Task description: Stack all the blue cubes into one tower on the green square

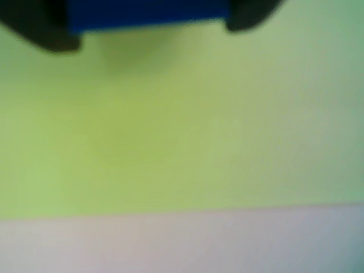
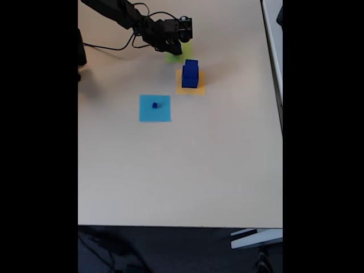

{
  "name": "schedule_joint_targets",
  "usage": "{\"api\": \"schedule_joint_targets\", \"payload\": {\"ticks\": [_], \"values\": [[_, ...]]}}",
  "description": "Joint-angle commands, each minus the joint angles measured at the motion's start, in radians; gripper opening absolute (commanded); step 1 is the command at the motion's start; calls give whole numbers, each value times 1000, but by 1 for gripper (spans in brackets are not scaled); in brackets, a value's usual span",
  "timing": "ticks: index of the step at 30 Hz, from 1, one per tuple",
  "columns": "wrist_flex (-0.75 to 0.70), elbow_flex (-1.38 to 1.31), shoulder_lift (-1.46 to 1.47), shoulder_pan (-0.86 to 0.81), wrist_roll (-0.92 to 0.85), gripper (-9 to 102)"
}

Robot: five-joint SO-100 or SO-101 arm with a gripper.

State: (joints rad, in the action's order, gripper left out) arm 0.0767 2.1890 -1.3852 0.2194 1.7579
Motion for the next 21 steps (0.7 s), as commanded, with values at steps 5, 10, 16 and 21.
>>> {"api": "schedule_joint_targets", "payload": {"ticks": [5, 10, 16, 21], "values": [[29, -9, -8, -3, -5, 5], [31, -18, 0, 3, 5, 9], [40, -20, 8, 6, 3, 10], [41, -25, 9, 11, 3, 12]]}}
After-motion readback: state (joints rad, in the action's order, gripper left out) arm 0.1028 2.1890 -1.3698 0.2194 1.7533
